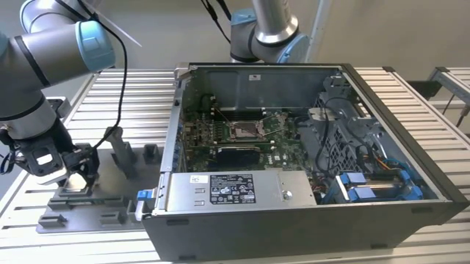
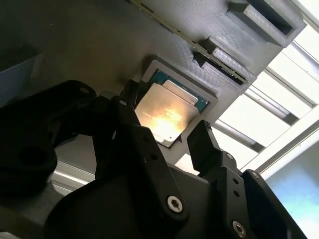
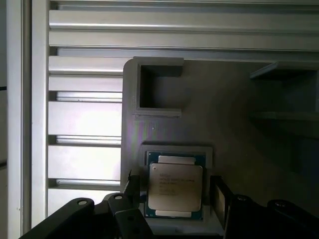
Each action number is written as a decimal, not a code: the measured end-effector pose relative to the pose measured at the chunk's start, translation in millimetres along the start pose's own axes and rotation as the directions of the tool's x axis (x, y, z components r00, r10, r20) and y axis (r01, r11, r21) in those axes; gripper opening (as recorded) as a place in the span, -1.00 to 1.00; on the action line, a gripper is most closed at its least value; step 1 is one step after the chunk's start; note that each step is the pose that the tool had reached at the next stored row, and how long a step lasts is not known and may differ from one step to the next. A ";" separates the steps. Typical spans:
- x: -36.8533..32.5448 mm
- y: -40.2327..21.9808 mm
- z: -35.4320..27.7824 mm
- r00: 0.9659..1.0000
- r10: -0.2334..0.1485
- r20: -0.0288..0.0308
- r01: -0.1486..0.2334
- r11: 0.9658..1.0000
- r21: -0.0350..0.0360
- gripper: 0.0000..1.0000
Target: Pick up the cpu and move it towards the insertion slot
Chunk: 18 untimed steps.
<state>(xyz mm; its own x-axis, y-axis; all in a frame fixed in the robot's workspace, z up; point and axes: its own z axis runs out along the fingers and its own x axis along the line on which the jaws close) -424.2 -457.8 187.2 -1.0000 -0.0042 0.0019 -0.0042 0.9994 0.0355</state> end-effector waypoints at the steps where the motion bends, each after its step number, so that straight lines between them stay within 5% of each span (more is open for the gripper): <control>1: 0.0 0.0 0.0 1.000 0.000 0.000 0.000 1.000 0.000 -1.00; 11: 0.0 0.2 -2.0 1.000 0.000 0.000 0.000 1.000 -0.001 -1.00; 18: 0.1 1.2 -31.7 1.000 0.001 -0.001 -0.001 1.000 -0.001 -1.00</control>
<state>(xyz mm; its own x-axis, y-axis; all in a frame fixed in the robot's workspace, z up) -424.2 -457.8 218.9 -1.0000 -0.0034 0.0030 -0.0033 0.9993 0.0364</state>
